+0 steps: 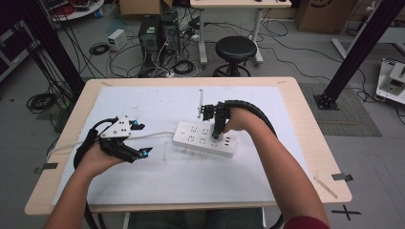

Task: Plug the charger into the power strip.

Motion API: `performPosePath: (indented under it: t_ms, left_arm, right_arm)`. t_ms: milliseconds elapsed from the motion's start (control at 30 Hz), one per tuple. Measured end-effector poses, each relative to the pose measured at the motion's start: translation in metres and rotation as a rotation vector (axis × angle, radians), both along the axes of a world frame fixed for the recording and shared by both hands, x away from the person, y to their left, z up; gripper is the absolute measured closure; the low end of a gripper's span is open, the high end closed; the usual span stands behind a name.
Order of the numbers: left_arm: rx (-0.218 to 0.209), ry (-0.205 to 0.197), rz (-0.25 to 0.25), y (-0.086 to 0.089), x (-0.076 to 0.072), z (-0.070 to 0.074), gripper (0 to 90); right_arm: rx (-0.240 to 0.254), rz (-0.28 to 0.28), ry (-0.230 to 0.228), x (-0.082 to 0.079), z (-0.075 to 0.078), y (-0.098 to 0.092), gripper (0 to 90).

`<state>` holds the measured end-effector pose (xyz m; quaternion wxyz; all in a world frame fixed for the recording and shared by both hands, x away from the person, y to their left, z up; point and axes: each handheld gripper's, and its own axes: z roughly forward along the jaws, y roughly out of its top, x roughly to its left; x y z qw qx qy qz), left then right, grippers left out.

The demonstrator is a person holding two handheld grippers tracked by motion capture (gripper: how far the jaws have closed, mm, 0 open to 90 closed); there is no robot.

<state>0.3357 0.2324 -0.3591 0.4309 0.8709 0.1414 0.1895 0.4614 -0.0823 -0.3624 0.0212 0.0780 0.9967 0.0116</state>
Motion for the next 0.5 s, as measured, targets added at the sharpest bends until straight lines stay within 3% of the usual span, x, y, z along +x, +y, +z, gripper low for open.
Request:
performPosePath:
  t_ms: [267, 400, 500]
  left_arm:
    - [-0.005, 0.001, 0.015, 0.0021, -0.0010, 0.0009, 17.8]
    - [-0.006, 0.002, 0.014, 0.0010, 0.0008, 0.0011, 17.8]
    - [0.002, 0.004, 0.006, -0.0012, 0.0010, 0.0011, 17.8]
  right_arm:
    - [0.016, -0.032, 0.010, 0.0022, -0.0009, -0.0043, 63.7]
    - [-0.029, -0.040, -0.034, -0.0052, -0.0042, 0.0040, 63.8]
    - [-0.030, -0.044, -0.027, -0.0040, -0.0043, 0.0040, 63.7]
